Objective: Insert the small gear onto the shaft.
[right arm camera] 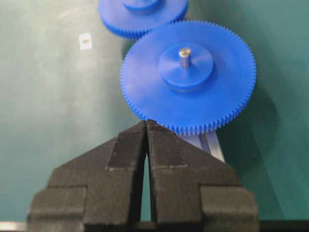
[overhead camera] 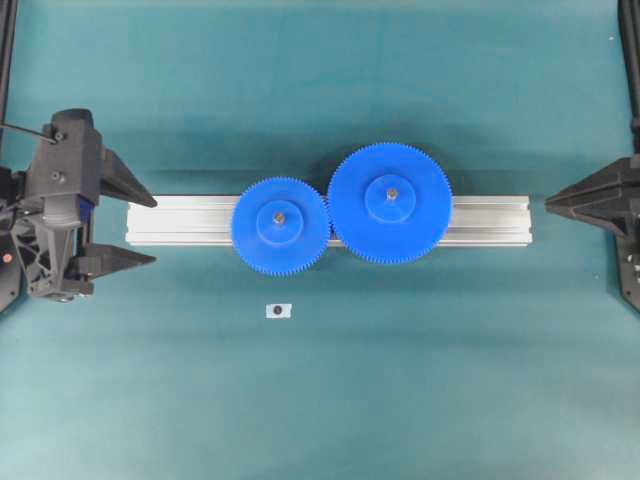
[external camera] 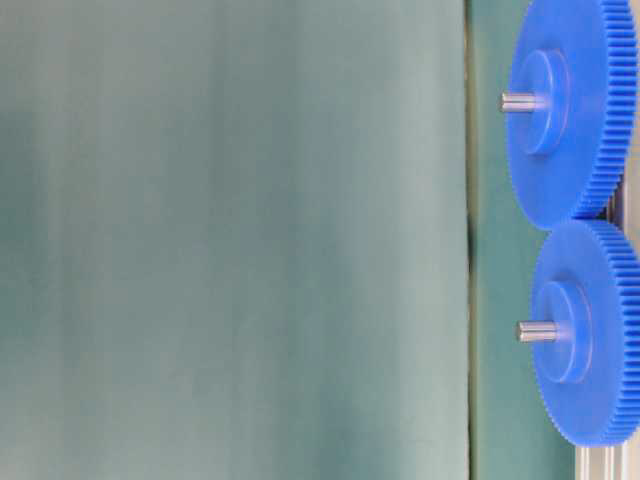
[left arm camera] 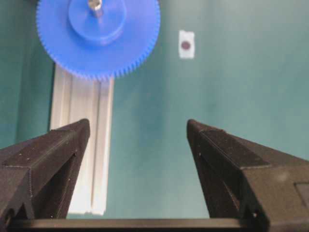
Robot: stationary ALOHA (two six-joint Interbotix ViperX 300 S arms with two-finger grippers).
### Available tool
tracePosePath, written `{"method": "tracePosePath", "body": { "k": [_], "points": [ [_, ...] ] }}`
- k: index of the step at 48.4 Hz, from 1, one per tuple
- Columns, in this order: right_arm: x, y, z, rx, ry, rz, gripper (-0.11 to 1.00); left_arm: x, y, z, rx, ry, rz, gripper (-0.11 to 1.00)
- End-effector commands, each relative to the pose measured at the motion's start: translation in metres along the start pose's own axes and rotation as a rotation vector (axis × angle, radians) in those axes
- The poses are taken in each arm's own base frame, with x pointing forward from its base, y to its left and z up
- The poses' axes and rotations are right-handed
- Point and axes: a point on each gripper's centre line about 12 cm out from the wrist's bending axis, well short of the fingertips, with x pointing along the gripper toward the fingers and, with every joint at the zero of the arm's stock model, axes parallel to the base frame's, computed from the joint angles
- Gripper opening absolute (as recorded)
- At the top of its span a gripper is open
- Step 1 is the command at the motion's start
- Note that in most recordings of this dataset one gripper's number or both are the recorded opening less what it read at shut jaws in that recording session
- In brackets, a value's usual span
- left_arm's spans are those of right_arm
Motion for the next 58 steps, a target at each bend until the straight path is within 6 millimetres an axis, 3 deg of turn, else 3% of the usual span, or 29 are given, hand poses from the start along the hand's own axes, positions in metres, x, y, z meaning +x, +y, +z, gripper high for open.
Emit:
{"method": "tracePosePath", "body": {
  "k": [1, 58],
  "points": [
    [-0.0013, 0.0000, 0.0067, 0.003, -0.024, -0.003, 0.06, -0.0019, -0.0008, 0.0081, 0.002, -0.041, -0.003, 0.81],
    [-0.0067, -0.0030, 0.0098, 0.017, -0.052, -0.019, 0.06, 0.0003, -0.0004, 0.0000, -0.005, -0.032, -0.003, 0.81]
  ]
}}
